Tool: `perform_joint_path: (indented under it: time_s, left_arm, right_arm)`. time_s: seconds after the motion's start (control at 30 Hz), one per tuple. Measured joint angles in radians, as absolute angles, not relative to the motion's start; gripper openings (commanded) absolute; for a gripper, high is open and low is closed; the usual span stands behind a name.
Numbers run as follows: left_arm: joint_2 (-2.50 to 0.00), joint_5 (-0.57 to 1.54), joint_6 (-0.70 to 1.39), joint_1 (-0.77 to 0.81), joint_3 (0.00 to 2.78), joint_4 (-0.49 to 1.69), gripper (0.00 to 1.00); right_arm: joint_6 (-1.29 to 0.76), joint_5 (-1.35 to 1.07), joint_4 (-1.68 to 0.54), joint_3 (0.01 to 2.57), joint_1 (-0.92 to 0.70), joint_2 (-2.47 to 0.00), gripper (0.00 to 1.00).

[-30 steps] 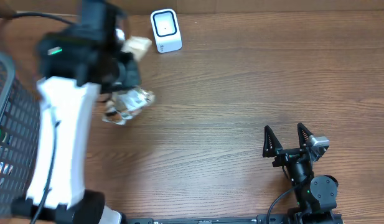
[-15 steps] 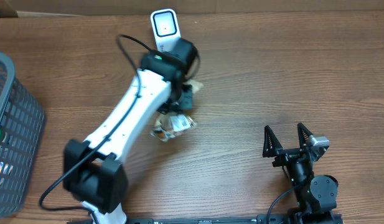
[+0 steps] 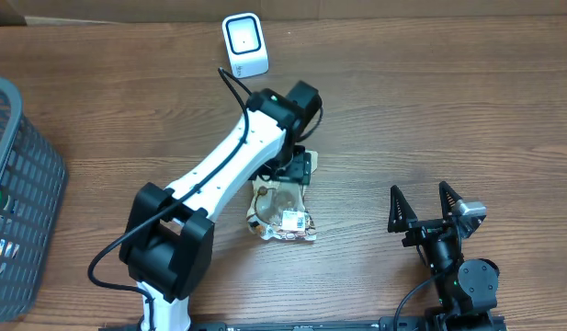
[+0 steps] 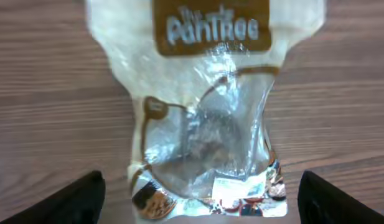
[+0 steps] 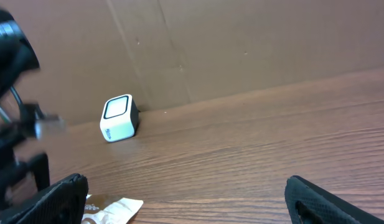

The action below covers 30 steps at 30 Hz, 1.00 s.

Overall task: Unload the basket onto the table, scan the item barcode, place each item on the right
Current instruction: 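Lift the PanTree bag out and set it on the table center, then move the left gripper into the basket and grasp the green-lidded jar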

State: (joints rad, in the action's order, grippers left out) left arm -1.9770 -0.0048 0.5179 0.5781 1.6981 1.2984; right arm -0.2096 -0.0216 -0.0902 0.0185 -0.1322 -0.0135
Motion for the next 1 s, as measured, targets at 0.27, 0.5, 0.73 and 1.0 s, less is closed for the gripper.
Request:
perform_joint_path:
  time_s: [0.27,0.5,0.73,1.0]
  left_arm:
    - [-1.904,-0.069,0.514,0.404,2.046,1.487,0.86]
    - [-1.711,-0.095,0.491,0.017,2.282,1.579,0.89]
    - [-1.594,-0.107,0.472,-0.48,2.312,1.579,0.99]
    - [-1.678,-0.094,0.451,-0.82,2.25,1.531,1.0]
  right_arm:
    - [-0.21,-0.021,-0.089,0.019,-0.132,-0.014,1.0]
    - [-0.21,-0.022,-0.089,0.019,-0.132,-0.014,1.0]
    - [-0.21,-0.022,-0.09,0.019,-0.132,-0.014,1.0]
    - [-0.21,-0.022,-0.089,0.019,-0.132,-0.014,1.0]
